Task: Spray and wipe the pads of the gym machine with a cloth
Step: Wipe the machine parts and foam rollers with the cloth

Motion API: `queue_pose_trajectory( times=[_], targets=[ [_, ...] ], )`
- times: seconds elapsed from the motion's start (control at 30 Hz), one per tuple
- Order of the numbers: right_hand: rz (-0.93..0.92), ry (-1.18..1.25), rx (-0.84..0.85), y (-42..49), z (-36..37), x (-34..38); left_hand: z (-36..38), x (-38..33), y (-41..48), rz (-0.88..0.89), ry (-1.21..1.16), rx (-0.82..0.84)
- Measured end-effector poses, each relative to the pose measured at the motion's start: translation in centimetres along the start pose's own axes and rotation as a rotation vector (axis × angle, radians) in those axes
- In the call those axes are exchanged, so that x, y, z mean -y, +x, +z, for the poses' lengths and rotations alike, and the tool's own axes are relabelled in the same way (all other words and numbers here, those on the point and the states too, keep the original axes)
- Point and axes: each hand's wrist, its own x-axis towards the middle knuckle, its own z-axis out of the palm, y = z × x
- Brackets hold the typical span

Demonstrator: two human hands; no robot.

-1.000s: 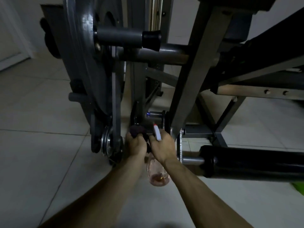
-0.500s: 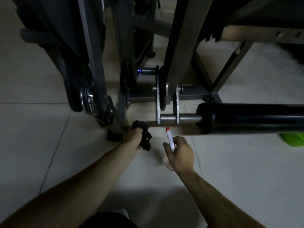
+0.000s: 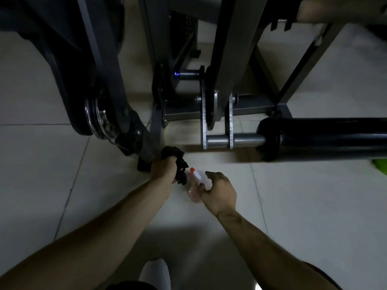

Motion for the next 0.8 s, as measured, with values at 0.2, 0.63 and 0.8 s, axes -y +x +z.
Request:
queue_pose_trajectory(
  times=[0.2,0.63,0.8],
  targets=[
    [-0.366,0.475,-0.58,4.3,-11.9,8.4,2.2,-4.2,-0.5,0.105,-0.029,-0.07],
    [-0.146,0.648,-0.557,15.6,-15.1,13.7,10.9,-15.2,10.5,0.182,-0.525,-0.146],
    [-0.174,0.612,-0.586,15.8,-14.9,13.3,11.2,-17.5,7.8,0.247,-0.562,-0.084]
  ],
)
